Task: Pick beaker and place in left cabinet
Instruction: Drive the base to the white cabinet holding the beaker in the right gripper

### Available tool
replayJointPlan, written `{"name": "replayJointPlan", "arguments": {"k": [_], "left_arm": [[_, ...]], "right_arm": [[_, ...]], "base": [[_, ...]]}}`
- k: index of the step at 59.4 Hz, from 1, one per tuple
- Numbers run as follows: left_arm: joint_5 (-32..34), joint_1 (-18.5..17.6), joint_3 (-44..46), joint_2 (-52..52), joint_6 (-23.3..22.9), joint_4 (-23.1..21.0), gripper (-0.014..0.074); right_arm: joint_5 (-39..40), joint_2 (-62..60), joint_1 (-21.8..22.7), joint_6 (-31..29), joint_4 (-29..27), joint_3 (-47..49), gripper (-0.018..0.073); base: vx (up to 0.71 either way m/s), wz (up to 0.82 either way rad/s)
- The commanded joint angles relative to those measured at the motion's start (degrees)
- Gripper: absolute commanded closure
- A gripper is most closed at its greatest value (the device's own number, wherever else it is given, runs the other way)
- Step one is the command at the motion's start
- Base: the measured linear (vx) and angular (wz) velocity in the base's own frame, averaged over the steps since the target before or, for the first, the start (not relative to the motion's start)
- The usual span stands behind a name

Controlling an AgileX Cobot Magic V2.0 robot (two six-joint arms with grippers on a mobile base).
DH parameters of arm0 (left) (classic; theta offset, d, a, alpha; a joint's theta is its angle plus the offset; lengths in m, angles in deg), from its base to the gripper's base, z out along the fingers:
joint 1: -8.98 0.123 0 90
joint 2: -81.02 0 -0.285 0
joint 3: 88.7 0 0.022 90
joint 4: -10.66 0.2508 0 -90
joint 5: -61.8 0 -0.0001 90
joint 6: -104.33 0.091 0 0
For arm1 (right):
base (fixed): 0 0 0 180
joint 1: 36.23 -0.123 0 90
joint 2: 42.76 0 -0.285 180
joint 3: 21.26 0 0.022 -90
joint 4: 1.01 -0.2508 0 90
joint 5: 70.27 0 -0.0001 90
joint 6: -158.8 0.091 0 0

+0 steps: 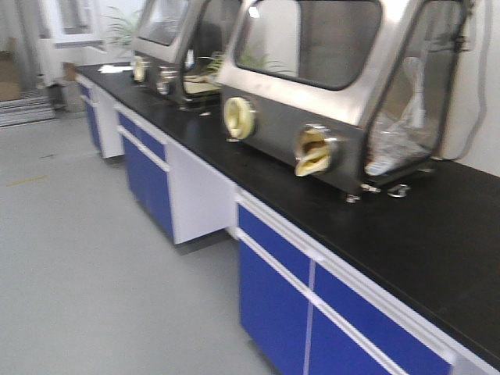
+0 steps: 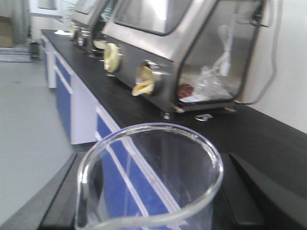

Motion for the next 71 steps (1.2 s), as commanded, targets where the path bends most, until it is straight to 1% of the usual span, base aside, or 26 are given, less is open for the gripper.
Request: {"name": "replayJointPlan", "arguments": {"k": [1,18,37,51,71], "left_arm": [[4.76,0.01,0.65,0.57,-0.24,0.08,0.0593],[4.76,0.01,0.65,0.57,-0.24,0.08,0.0593],[4.76,0.01,0.65,0.57,-0.24,0.08,0.0593],[4.76,0.01,0.65,0.57,-0.24,0.08,0.0593],[4.76,0.01,0.65,0.57,-0.24,0.08,0.0593]], "right_arm": [[3.43,0.37,0.40,-0.26,1.37,1.80,0.0564],[3.43,0.37,0.40,-0.26,1.37,1.80,0.0564],[3.43,0.37,0.40,-0.26,1.37,1.80,0.0564],[3.43,0.37,0.40,-0.26,1.37,1.80,0.0564],[3.43,0.37,0.40,-0.26,1.37,1.80,0.0564]], "base": [[0.07,0.56],[0.16,0.66],[0.30,0.60],[0.44,0.35],[0.54,0.19]]}}
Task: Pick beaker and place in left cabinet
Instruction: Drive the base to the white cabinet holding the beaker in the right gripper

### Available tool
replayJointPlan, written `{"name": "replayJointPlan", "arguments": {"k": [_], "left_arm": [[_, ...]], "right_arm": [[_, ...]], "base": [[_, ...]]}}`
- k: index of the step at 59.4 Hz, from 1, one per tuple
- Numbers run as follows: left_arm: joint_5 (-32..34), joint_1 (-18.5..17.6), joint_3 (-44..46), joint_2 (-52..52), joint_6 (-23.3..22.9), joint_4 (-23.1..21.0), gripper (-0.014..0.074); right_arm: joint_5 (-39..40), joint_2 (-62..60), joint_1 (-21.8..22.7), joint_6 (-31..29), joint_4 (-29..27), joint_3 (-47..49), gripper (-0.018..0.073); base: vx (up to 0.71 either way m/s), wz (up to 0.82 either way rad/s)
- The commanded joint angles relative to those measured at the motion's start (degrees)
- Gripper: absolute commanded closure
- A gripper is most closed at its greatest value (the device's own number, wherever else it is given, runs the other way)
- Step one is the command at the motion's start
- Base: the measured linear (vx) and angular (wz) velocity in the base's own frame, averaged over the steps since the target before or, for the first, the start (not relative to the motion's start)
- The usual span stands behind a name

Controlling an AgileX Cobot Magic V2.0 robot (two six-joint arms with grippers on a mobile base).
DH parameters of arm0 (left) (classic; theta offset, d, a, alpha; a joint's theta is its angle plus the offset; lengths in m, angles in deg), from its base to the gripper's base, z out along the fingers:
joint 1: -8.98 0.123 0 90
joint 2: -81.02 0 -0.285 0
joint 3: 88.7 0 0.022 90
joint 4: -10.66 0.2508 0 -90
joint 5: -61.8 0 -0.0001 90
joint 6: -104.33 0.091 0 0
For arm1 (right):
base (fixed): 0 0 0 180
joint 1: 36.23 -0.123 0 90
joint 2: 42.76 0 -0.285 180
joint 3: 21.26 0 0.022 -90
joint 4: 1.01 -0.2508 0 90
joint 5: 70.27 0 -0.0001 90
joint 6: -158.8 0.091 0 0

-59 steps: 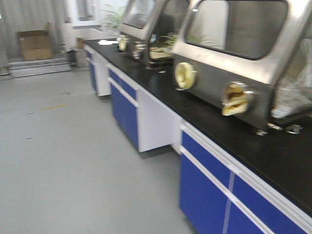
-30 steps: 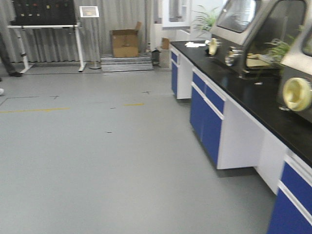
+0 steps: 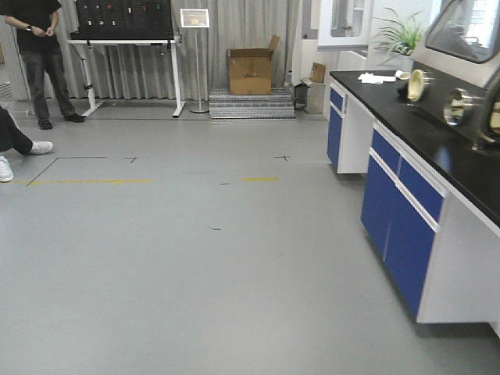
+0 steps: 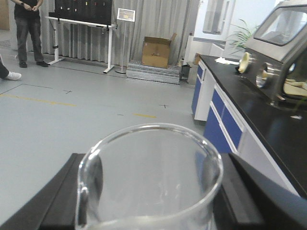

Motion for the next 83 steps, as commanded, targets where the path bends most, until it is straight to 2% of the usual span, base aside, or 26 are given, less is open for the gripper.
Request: {"name": "replayJointPlan", "arguments": {"k": [1,47,83], "left_arm": [[4.76,0.01,0.65,0.57,-0.24,0.08,0.0593],[4.76,0.01,0.65,0.57,-0.24,0.08,0.0593],[4.76,0.01,0.65,0.57,-0.24,0.08,0.0593]], "right_arm": [[3.43,0.37,0.40,-0.26,1.37,1.80,0.0564],[3.38,0.56,0.40,-0.26,1.37,1.80,0.0564],[3.32,0.56,0.40,-0.26,1.37,1.80,0.0564]], "base": [[0.59,0.17],[0.70,0.19],[0.79,-0.01]]}}
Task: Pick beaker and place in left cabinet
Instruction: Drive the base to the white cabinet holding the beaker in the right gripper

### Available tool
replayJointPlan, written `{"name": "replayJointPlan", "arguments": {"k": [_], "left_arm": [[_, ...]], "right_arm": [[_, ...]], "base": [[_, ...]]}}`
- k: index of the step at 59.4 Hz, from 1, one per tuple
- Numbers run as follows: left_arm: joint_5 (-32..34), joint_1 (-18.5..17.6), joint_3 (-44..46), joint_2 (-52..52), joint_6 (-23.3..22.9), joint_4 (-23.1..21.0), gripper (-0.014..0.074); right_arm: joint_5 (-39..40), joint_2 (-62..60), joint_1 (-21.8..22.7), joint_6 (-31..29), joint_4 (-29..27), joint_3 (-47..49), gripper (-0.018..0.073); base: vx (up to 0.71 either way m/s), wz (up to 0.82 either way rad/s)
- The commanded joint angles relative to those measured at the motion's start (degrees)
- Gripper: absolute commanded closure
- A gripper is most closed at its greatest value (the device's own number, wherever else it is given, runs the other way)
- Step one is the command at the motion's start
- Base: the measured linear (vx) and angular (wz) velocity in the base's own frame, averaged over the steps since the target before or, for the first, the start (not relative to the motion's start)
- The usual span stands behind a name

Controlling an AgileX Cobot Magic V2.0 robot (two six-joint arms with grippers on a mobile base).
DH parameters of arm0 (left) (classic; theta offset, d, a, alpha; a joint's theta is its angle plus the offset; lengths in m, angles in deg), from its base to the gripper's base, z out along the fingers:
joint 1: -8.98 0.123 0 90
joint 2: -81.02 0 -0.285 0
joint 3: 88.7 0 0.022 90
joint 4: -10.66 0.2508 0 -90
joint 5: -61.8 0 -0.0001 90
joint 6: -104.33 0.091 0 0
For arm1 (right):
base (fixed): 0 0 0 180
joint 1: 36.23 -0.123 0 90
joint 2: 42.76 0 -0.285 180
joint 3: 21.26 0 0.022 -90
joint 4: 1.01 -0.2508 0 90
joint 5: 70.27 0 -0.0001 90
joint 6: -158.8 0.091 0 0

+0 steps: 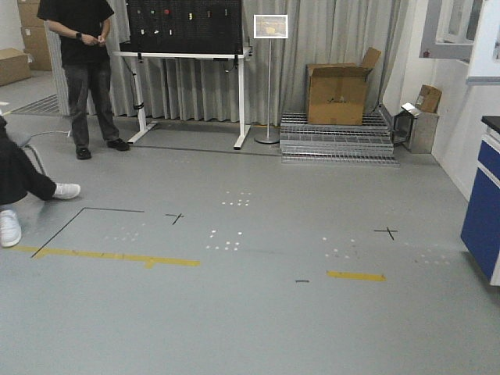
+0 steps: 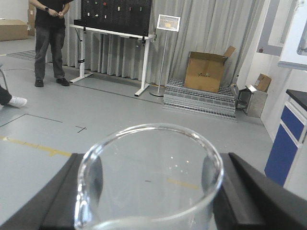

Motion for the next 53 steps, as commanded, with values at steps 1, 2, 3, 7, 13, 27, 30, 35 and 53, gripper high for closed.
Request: {"name": "replayJointPlan", "arguments": {"k": [1,2,3,7,13,27,30,35,53], "left_arm": [[4.78,0.01,0.65,0.57,-0.24,0.08,0.0593],[4.78,0.01,0.65,0.57,-0.24,0.08,0.0593],[4.78,0.01,0.65,0.57,-0.24,0.08,0.0593],[4.78,0.01,0.65,0.57,-0.24,0.08,0.0593],[4.78,0.01,0.65,0.57,-0.24,0.08,0.0593],[4.78,0.01,0.65,0.57,-0.24,0.08,0.0593],[4.78,0.01,0.65,0.57,-0.24,0.08,0.0593],[4.78,0.01,0.65,0.57,-0.24,0.08,0.0593],[4.79,0.01,0.65,0.51,-0.24,0.08,0.0593]], "right_arm": [[3.38,0.56,0.40,-0.26,1.37,1.80,0.0564],[3.32,0.56,0.40,-0.26,1.37,1.80,0.0564],[3.32,0.56,0.40,-0.26,1.37,1.80,0.0564],[3.38,0.56,0.40,-0.26,1.37,1.80,0.0564],[3.38,0.56,0.40,-0.26,1.37,1.80,0.0564],[3.38,0.56,0.40,-0.26,1.37,1.80,0.0564],[3.38,0.56,0.40,-0.26,1.37,1.80,0.0564],[3.43,0.56,0.40,-0.26,1.37,1.80,0.0564],[3.41,0.56,0.40,-0.26,1.37,1.80,0.0564]], "base": [[0.81,-0.06],[0.82,-0.06],[0.82,-0.05],[0.82,-0.03],[0.83,-0.02],[0.85,0.00],[0.86,-0.02],[0.85,-0.03],[0.85,-0.07]]}}
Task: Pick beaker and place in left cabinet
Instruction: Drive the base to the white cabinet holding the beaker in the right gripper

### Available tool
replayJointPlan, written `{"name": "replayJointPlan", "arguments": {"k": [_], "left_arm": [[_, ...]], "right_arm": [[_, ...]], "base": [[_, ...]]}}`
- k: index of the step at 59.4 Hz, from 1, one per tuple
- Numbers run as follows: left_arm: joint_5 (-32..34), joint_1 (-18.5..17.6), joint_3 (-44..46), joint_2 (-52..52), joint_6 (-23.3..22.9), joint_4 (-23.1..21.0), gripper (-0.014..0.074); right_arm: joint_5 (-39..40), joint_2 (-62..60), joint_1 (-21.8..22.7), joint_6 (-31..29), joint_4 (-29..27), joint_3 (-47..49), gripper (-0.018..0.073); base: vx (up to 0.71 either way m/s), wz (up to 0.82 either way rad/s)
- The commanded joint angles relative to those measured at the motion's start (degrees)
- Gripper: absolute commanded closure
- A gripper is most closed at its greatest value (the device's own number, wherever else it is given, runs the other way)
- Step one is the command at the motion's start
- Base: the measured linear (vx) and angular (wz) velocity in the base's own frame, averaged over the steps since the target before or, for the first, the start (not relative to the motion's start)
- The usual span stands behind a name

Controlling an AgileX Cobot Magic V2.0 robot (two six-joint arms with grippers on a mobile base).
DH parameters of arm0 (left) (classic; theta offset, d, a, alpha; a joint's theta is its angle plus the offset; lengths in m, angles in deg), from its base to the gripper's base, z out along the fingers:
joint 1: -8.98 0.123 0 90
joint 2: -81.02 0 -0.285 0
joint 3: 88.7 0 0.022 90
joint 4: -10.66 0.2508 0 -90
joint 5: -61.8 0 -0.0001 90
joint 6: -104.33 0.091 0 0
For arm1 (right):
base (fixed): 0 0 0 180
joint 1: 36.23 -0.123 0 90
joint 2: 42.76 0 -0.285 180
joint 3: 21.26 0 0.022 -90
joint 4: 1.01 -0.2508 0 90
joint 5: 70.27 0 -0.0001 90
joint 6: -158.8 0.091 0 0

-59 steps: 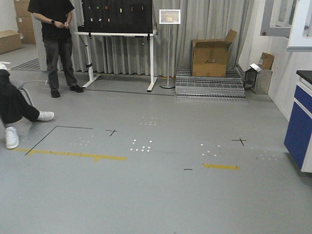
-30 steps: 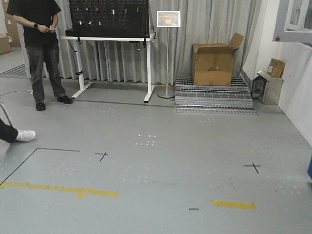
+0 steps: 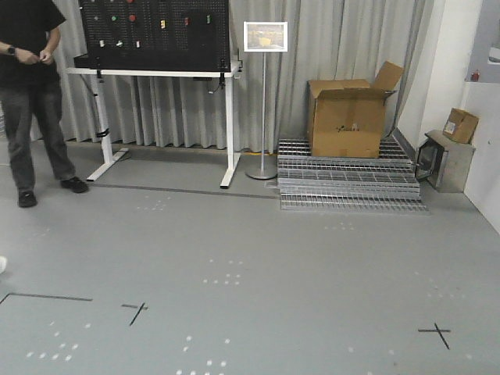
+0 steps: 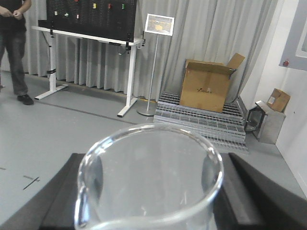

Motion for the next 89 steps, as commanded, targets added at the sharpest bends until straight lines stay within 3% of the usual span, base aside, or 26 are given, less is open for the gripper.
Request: {"name": "replayJointPlan", "arguments": {"k": [1,59,89], "left_arm": [[4.76,0.01,0.65,0.51,-0.24,0.08,0.0593],[4.76,0.01,0.65,0.51,-0.24,0.08,0.0593],[4.76,0.01,0.65,0.51,-0.24,0.08,0.0593]], "right_arm": [[3.46,0.56,0.40,-0.26,1.37,1.80,0.0564],[3.46,0.56,0.40,-0.26,1.37,1.80,0.0564],[3.54,0.56,0.40,-0.26,1.37,1.80,0.0564]], "base": [[0.86,-0.11],[0.85,-0.14],[0.81,-0.38]]}}
